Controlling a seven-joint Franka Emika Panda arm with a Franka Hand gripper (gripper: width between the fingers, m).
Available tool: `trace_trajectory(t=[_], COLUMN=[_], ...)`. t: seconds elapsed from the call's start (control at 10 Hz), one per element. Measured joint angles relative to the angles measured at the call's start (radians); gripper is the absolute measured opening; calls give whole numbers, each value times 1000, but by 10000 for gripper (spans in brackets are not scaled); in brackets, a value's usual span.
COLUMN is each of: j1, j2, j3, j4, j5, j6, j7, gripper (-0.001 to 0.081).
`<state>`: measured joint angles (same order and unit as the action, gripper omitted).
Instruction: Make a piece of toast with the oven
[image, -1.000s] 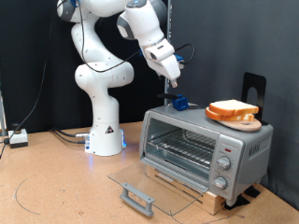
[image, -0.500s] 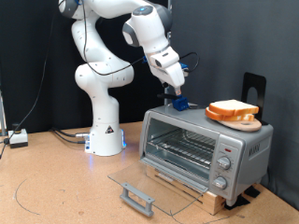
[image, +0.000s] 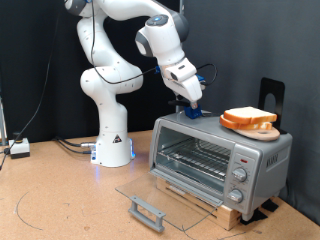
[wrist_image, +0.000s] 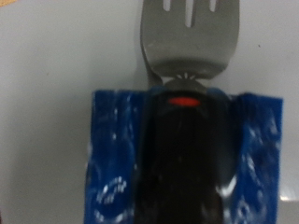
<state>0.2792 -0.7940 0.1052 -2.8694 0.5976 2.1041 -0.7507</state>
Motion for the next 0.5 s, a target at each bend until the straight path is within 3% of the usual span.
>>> trace_trajectory(t=[0.5], j1=[20], j2=[37], j3=[53], j4=[-13], j5=[39], j6=[49], j7=[-10], gripper=[807])
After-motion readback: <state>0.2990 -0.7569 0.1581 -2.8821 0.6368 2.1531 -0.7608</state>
